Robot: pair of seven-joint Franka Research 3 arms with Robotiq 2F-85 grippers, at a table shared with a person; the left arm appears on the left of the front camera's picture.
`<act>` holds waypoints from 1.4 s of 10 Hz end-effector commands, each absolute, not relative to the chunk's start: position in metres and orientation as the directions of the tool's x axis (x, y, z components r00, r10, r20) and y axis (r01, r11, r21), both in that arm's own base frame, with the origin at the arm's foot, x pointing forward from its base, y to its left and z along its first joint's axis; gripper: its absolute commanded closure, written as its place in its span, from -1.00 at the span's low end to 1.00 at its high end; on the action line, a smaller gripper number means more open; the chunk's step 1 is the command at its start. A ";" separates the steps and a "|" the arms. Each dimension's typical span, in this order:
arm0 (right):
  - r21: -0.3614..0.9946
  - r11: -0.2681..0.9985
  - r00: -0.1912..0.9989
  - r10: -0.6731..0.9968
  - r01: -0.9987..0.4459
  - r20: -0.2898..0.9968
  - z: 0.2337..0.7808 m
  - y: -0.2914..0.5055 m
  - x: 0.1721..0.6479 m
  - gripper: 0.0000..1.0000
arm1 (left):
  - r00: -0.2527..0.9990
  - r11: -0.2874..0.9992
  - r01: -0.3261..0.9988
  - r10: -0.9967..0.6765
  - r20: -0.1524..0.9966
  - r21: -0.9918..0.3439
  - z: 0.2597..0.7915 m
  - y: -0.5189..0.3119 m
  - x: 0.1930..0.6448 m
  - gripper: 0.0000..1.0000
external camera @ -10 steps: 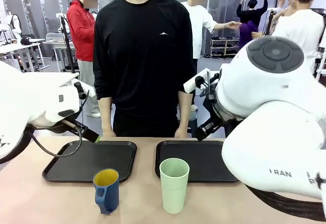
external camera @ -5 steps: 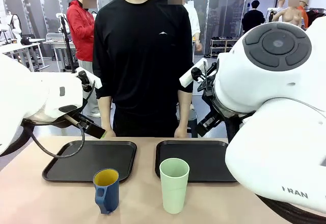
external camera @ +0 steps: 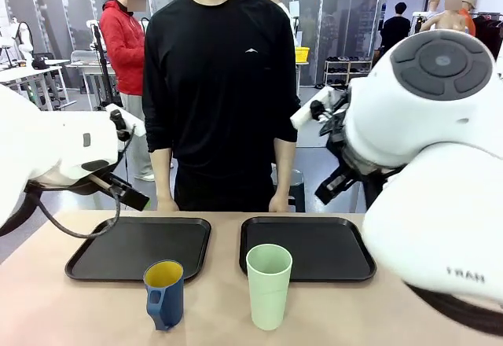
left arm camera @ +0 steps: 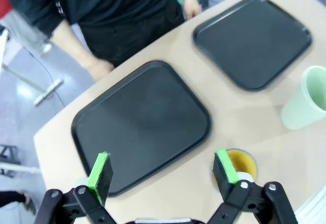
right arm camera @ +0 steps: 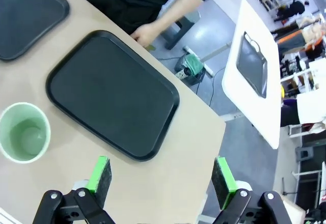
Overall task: Sort and store the cups by type.
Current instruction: Pick up the Reusable plastic cup.
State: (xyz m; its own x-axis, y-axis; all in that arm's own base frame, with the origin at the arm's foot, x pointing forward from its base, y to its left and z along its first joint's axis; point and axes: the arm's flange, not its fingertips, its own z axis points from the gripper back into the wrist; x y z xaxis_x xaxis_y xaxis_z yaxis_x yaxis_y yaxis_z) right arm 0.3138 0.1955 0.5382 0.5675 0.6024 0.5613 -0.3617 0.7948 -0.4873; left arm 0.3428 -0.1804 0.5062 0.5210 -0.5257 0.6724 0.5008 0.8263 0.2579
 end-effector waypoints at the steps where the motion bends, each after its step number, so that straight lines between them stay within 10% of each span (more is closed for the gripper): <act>1: -0.431 0.833 0.599 0.550 -0.347 0.582 0.512 0.147 0.341 -1.00 | 0.594 0.872 0.422 -0.474 0.651 0.250 0.475 -0.140 0.365 -1.00; 14: -0.206 0.969 0.853 0.220 -0.136 0.473 0.402 0.020 0.407 -1.00 | 0.805 0.973 0.171 -0.230 0.547 0.158 0.371 -0.036 0.428 -1.00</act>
